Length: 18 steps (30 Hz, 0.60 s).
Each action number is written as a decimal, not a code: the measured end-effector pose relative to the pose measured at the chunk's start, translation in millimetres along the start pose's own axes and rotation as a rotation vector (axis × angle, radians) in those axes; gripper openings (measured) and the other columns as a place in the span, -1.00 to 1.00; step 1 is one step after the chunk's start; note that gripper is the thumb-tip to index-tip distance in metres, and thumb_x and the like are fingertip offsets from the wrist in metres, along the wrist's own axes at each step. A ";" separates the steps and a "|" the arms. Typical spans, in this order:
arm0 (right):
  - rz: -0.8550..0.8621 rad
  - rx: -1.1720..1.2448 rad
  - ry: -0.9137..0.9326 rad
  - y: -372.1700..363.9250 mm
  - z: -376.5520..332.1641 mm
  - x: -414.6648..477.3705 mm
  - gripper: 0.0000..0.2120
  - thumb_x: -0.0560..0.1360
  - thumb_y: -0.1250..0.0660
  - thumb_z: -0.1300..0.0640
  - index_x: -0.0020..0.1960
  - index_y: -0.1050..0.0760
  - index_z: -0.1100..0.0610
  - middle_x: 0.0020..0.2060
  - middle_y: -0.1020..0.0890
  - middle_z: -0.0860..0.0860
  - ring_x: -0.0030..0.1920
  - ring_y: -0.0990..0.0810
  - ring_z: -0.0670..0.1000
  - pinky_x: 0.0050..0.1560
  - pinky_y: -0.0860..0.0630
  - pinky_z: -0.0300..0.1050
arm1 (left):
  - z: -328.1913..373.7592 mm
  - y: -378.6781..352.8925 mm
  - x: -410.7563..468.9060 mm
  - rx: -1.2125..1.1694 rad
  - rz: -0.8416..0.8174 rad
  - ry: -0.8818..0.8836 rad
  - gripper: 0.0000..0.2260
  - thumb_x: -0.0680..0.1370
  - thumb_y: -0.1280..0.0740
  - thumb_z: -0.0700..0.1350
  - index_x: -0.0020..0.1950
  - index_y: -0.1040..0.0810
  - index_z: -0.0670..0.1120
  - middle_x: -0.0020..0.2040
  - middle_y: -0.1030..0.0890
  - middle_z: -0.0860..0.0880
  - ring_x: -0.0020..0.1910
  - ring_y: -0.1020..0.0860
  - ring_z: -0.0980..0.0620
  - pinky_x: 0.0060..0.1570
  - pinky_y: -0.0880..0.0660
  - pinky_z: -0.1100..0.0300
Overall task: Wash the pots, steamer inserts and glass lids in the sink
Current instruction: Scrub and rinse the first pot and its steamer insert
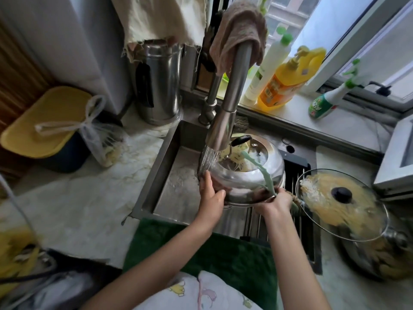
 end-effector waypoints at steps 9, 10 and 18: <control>-0.179 -0.096 0.177 -35.6 -2.9 -36.6 -0.67 0.64 -0.12 0.06 -0.30 -0.33 0.06 -0.65 -0.47 -0.12 -0.62 -0.46 -0.18 -0.48 -0.45 -0.30 | 44.2 -21.9 -7.5 0.609 -0.125 -0.692 -0.61 0.58 -0.11 -0.21 0.40 -0.37 -0.22 0.43 -0.35 -0.08 0.41 -0.23 0.15 0.42 -0.01 0.41; -0.201 -0.141 0.191 -38.5 2.1 -41.5 -0.68 0.64 -0.12 0.06 -0.28 -0.35 0.07 -0.66 -0.47 -0.12 -0.63 -0.47 -0.20 -0.48 -0.47 -0.29 | 42.0 -25.2 0.2 0.673 -0.087 -0.718 -0.55 0.57 -0.07 -0.14 0.45 -0.29 -0.25 0.48 -0.27 -0.11 0.46 -0.18 0.09 0.45 0.02 0.35; -0.346 -0.548 0.386 -70.3 23.7 -64.4 -0.63 0.62 -0.17 -0.01 -0.33 -0.39 0.09 -0.60 -0.49 -0.07 -0.58 -0.49 -0.11 -0.46 -0.45 -0.29 | 40.8 -1.9 36.9 0.527 0.276 -0.691 -0.42 0.52 0.00 0.02 0.44 -0.28 -0.29 0.44 -0.31 -0.27 0.45 -0.24 -0.12 0.45 -0.07 0.17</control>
Point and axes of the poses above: each hand's wrist, its own x-axis towards the middle knuckle, its own y-axis out of the back of the hand, z = x × y, the point moved 6 cm from there along x, towards the middle knuckle
